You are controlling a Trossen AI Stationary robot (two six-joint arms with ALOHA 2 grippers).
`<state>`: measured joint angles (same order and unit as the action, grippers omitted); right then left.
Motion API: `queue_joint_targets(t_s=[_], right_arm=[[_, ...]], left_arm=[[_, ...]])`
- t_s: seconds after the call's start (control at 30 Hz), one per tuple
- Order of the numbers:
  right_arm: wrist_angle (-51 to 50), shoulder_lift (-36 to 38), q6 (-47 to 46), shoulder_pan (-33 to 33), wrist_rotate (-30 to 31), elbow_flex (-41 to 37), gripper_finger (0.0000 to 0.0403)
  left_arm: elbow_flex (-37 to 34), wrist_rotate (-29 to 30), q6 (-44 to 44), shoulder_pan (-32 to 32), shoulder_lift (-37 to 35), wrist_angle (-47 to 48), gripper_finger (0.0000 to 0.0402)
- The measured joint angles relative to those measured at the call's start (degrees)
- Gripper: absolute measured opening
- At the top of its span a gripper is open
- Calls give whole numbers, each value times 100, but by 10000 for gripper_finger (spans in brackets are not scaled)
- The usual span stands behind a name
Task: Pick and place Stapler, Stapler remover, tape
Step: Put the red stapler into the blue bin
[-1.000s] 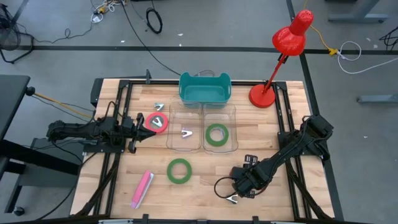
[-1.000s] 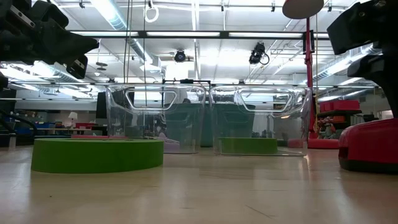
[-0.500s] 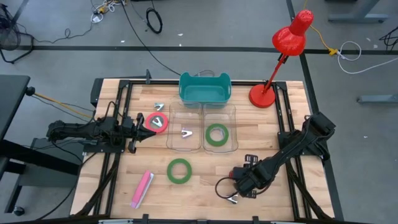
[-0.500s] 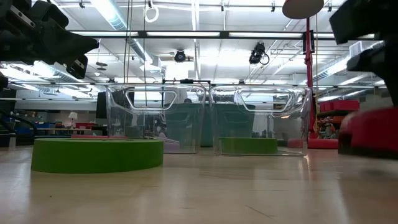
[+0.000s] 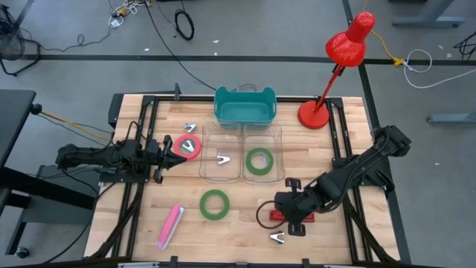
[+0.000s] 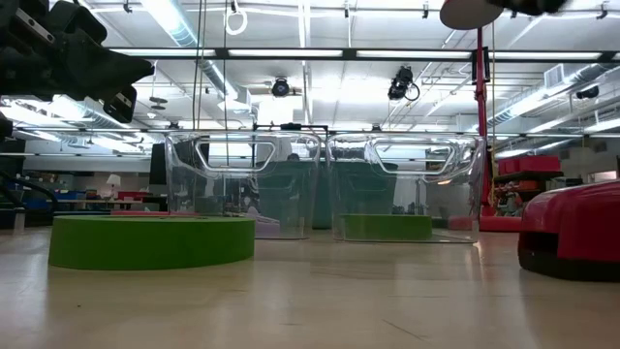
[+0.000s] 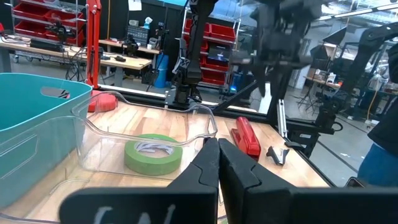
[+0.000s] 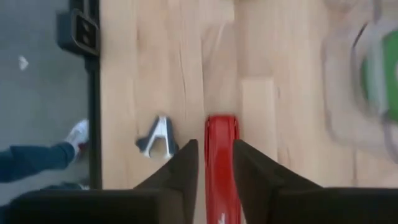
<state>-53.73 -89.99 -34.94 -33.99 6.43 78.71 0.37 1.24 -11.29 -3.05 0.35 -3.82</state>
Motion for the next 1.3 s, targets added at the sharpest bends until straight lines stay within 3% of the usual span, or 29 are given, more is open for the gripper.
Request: queue_joint_targets(t_s=[0.33,0.67,0.9,1.3], right_arm=[[-67,74,368,65,65,169,31],[-374,115,552,-135,-102,35,46],[-345,364,564,-315,-434,-698,105],[-167,570,571,-455,-455,-1482,271]], left_arm=[[1,-1,-2,0,1,0,3],[1,-1,0,0,1,0,3],[1,-1,0,0,1,0,3],[0,1,0,0,-1,0,3]])
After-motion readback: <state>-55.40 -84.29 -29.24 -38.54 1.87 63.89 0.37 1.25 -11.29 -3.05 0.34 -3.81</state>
